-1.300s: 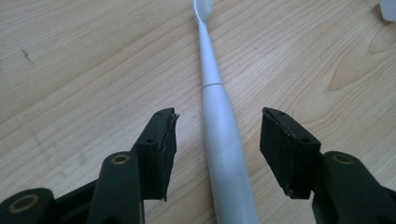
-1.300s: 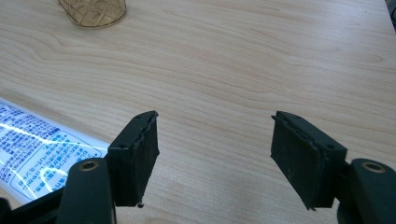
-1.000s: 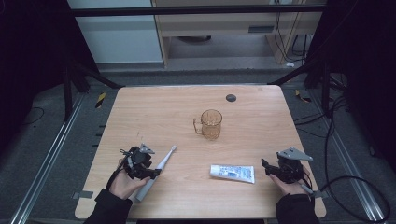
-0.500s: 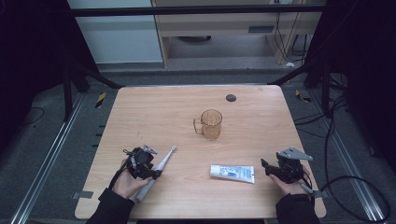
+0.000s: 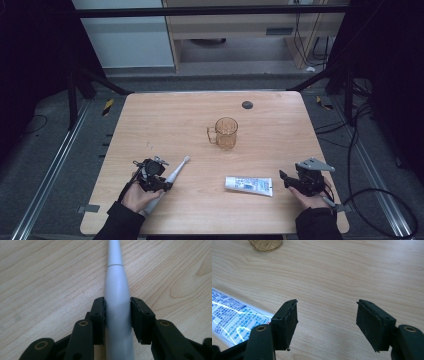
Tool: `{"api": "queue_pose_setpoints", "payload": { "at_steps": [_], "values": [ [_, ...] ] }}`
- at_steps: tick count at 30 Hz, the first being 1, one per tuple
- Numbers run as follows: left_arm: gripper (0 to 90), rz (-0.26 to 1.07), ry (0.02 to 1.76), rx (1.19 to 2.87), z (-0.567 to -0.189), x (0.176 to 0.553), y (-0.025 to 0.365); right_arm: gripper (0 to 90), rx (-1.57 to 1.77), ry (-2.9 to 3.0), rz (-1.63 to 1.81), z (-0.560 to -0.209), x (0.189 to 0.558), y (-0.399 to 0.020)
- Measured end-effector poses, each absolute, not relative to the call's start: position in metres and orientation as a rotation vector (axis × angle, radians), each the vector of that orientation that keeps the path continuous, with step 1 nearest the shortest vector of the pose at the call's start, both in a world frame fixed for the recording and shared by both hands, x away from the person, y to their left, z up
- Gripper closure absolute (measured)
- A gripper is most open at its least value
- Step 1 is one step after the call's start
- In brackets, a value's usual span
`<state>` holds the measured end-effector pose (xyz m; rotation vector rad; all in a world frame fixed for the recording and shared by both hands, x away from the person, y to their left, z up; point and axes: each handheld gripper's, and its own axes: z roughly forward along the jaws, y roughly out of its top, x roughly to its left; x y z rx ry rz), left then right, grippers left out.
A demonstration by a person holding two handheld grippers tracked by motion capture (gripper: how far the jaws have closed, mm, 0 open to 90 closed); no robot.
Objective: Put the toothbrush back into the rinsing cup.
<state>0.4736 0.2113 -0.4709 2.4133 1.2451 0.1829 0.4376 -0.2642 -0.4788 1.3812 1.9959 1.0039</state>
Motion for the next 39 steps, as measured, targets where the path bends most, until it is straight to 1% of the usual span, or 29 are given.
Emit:
{"api": "queue_pose_setpoints", "payload": {
  "at_steps": [6, 18, 22, 28, 39],
  "values": [
    [65.2, 0.168, 1.264, 2.399, -0.471, 0.474, 0.213, 33.4, 1.383, 1.997, 1.004, -0.479, 0.438, -0.264],
    [66.1, 0.188, 1.279, 2.375, -0.468, 0.472, 0.214, 33.6, 1.381, 1.996, 1.003, -0.479, 0.438, -0.264],
    [66.1, 0.226, 1.273, 2.327, -0.458, 0.470, 0.217, 33.6, 1.386, 1.994, 1.003, -0.479, 0.438, -0.265],
    [66.1, 0.324, 1.276, 2.218, -0.440, 0.468, 0.224, 33.5, 1.388, 1.988, 1.003, -0.479, 0.438, -0.264],
    [66.1, 0.497, 1.263, 2.024, -0.404, 0.488, 0.227, 31.7, 1.393, 1.971, 1.011, -0.480, 0.437, -0.265]
  ]
}}
